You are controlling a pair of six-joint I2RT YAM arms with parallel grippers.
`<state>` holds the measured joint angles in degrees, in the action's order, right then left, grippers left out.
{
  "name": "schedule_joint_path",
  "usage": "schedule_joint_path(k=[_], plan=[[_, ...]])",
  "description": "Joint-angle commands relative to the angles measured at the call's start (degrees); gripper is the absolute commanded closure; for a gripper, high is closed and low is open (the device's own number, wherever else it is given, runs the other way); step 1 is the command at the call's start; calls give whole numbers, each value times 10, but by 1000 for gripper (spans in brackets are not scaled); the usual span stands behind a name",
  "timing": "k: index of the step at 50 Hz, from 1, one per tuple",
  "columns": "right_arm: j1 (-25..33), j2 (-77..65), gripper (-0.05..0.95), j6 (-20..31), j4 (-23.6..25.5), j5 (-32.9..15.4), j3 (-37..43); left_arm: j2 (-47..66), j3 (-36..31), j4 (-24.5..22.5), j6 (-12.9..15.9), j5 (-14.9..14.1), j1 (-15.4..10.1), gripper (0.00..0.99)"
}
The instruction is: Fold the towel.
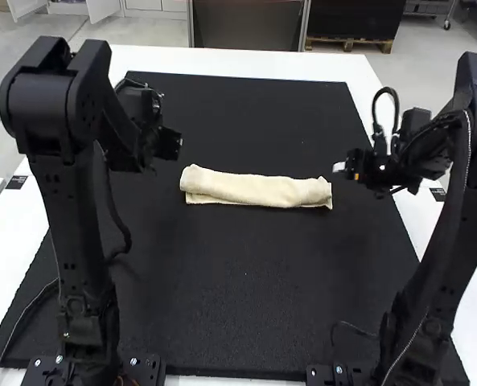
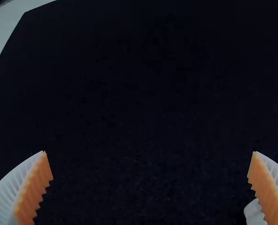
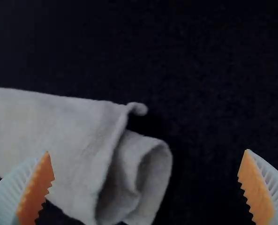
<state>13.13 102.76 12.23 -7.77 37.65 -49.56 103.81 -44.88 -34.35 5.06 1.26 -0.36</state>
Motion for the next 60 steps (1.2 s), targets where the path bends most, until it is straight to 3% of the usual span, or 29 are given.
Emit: schedule_joint_path(k=[1, 9, 16, 31, 52, 60], plan=[[-17, 20, -7, -6, 9, 55, 3, -10, 9, -9, -9, 1, 22, 23], [-19, 30, -7, -11, 15, 56, 3, -34, -3, -23, -1, 10, 54, 23], [-20, 45, -7, -4, 9, 43, 5, -38, -23, -3, 7, 9, 68, 23], [-32, 106, 5, -5, -25, 23, -16, -81, -33, 36, 11, 9, 65, 23], [-74, 133, 36, -19, -24, 23, -60, -104, -35, 56, 16, 6, 64, 23], [-71, 139, 154, -19, -22, 22, -55, -104, -39, 60, 17, 5, 67, 23]])
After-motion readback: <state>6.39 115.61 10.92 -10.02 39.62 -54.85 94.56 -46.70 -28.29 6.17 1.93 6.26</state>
